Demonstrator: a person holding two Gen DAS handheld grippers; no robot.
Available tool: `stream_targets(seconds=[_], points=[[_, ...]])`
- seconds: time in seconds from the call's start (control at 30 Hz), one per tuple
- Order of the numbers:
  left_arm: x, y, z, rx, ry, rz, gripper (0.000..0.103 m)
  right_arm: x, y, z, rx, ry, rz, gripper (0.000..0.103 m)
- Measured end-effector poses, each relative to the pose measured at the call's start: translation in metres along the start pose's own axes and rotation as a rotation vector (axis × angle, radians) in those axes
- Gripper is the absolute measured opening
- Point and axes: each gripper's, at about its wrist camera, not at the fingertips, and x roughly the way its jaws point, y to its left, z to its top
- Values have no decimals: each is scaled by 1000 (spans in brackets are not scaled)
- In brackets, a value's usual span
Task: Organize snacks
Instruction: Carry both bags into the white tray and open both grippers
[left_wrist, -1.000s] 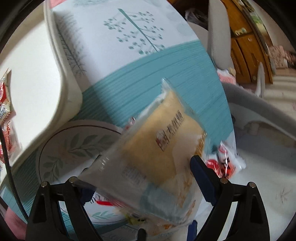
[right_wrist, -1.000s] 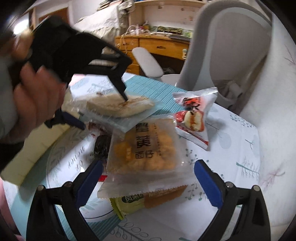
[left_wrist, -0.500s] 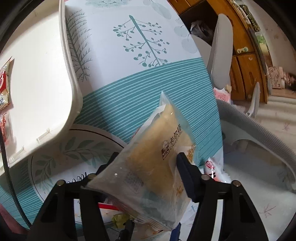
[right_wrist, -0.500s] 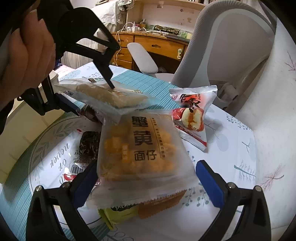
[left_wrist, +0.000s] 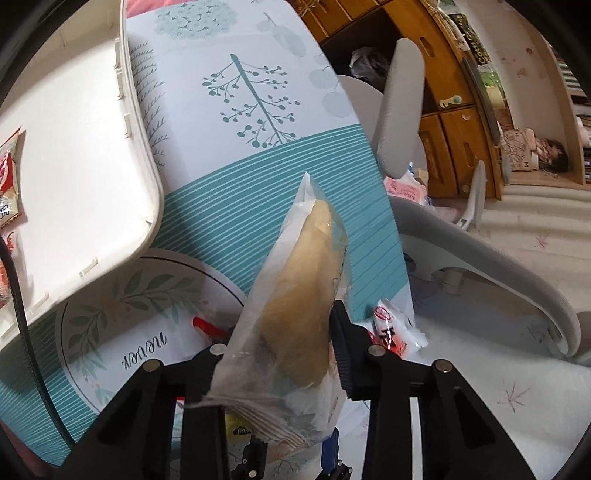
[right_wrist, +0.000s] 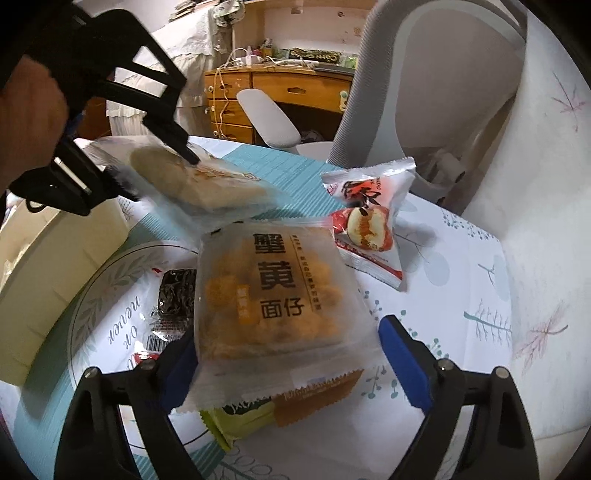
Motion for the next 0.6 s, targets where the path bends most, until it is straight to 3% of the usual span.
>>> stream_targets(seconds=[0.17, 0.23, 0.6], points=[[-17, 4, -9, 26, 12, 13, 29, -6, -5, -2, 51, 35, 2, 90], [-28, 6, -14, 38, 11, 5, 21, -11, -5, -4, 64, 48, -3, 90], [-93, 20, -45, 151, 3, 21, 20, -57, 6, -18, 131, 76, 17, 89]])
